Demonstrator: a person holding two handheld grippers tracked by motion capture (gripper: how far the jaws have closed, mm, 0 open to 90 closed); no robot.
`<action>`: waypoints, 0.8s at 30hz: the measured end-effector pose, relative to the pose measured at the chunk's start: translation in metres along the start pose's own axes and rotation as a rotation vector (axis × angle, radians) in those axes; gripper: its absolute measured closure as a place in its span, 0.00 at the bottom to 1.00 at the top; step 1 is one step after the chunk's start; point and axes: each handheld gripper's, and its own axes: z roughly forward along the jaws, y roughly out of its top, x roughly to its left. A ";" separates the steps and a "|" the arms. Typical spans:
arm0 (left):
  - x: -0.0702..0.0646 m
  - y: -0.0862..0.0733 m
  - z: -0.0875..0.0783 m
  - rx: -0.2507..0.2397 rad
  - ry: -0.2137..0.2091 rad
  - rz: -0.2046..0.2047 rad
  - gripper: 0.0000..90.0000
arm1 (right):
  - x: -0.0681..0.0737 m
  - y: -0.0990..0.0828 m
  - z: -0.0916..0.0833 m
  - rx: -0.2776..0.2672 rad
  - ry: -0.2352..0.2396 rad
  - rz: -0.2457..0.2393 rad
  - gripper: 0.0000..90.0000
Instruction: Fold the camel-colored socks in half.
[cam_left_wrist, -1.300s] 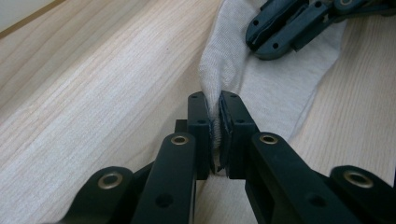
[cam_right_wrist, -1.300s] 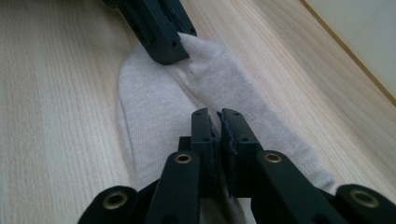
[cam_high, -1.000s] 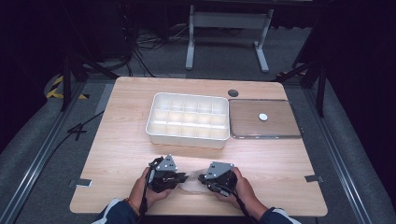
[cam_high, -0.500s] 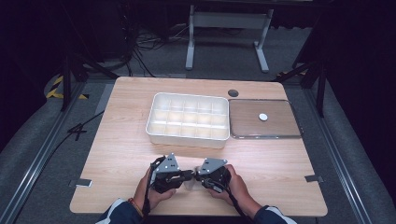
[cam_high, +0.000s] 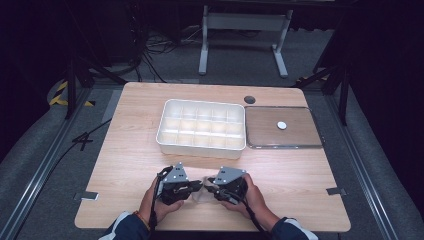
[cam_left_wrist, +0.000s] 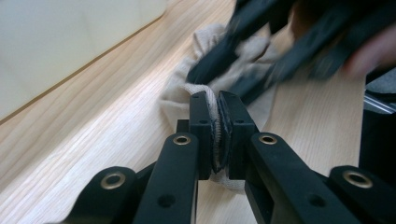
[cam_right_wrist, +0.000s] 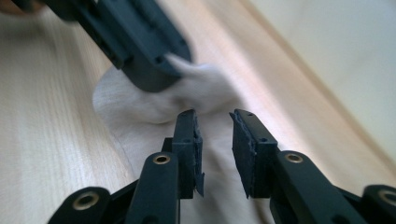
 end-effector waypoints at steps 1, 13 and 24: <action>0.001 -0.001 -0.001 -0.001 -0.001 -0.008 0.94 | -0.004 0.000 -0.007 -0.013 -0.001 0.005 0.80; 0.000 0.005 0.003 -0.021 0.009 0.006 0.94 | -0.007 -0.015 0.005 0.083 0.018 -0.004 0.86; -0.003 0.009 0.006 -0.018 0.032 -0.006 0.94 | -0.007 -0.010 -0.006 0.037 0.005 -0.005 0.76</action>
